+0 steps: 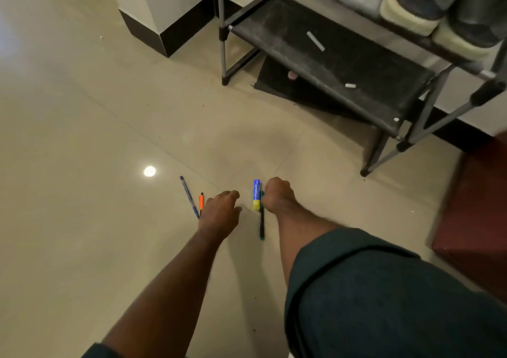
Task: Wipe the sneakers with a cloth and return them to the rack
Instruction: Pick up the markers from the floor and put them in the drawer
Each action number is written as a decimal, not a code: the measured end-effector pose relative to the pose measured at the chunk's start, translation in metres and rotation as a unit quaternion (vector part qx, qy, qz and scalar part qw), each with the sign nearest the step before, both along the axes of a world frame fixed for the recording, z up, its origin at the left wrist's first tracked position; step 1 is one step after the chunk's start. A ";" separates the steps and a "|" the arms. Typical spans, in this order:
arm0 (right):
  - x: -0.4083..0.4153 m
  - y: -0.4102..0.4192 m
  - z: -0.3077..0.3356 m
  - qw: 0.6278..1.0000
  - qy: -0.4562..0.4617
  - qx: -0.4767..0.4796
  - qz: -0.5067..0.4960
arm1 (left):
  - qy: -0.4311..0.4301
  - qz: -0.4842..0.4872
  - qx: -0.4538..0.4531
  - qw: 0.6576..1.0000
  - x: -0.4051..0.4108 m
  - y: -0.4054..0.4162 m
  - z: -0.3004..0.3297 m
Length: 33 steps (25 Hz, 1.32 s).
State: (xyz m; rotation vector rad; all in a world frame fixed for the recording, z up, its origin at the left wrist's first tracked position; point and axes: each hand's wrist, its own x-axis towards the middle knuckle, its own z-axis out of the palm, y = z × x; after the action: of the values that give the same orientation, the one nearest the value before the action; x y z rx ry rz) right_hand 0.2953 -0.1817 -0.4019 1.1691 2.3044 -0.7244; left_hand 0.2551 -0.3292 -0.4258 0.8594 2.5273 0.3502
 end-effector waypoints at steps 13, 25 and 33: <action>0.014 -0.002 -0.052 0.995 -0.061 -0.026 -0.070 | -0.074 0.188 0.058 0.978 0.009 0.048 -0.037; 0.021 0.074 -0.002 0.960 -0.018 -0.228 -0.163 | -0.090 0.239 0.034 0.966 0.021 0.076 -0.046; 0.183 0.174 0.184 0.889 0.342 -0.117 -0.281 | -0.090 0.047 0.324 0.941 0.074 0.213 0.117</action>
State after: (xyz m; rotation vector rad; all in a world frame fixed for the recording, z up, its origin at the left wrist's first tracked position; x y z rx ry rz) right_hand 0.4786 -0.0080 -0.2175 1.6739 2.2674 -1.8269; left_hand 0.3295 -0.1160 -0.3086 0.8749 2.2946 1.2804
